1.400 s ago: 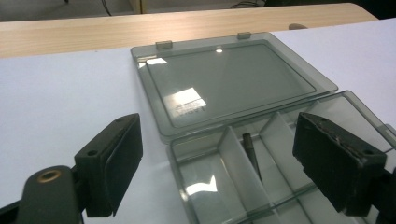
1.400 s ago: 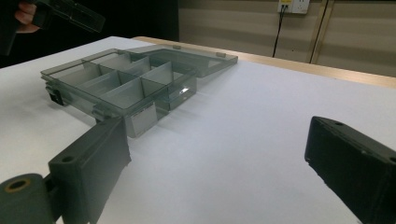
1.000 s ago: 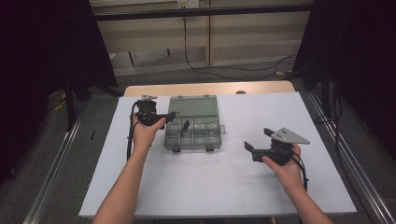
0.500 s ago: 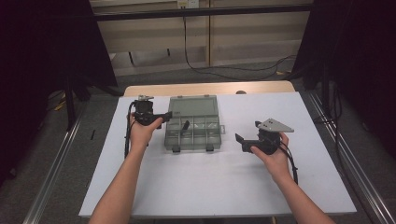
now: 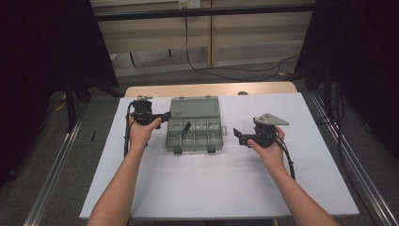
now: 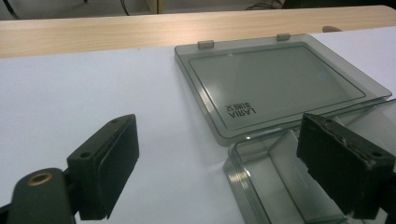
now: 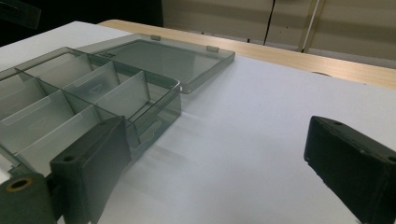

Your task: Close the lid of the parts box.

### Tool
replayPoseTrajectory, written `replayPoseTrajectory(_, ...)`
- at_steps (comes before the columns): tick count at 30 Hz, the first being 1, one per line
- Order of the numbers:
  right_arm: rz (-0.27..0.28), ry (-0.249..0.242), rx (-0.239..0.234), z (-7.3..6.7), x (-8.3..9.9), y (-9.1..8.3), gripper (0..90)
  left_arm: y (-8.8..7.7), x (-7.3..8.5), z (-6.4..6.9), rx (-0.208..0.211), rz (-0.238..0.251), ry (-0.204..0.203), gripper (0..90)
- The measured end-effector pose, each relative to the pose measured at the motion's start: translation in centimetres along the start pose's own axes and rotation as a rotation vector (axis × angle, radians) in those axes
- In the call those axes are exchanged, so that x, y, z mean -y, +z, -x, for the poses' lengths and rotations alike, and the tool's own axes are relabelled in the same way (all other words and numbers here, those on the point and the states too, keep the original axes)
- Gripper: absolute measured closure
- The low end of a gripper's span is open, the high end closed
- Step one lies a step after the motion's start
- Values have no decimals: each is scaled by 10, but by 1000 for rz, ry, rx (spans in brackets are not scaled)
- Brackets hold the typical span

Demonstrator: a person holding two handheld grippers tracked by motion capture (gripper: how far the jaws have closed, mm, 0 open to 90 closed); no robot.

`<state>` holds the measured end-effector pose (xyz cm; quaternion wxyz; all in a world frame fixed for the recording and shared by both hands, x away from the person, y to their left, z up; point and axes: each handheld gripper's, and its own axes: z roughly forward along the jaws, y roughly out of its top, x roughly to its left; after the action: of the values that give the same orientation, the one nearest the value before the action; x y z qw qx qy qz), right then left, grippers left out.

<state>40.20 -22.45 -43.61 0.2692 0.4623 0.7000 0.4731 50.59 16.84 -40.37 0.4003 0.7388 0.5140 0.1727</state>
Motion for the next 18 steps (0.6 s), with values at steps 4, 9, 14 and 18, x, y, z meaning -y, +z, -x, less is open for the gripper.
replayPoseTrajectory(4,-11,-3,4,0,-2,8,68,1,0,-2,-6,4,-10,132)
replayPoseTrajectory(9,-28,4,10,2,-5,16,69,2,-1,-4,-19,-2,-4,132)
replayPoseTrajectory(14,-32,-2,32,4,-13,24,71,4,0,-4,-17,-10,-7,133)
replayPoseTrajectory(18,-44,-5,54,5,-19,31,72,6,0,-5,-21,-12,-10,133)
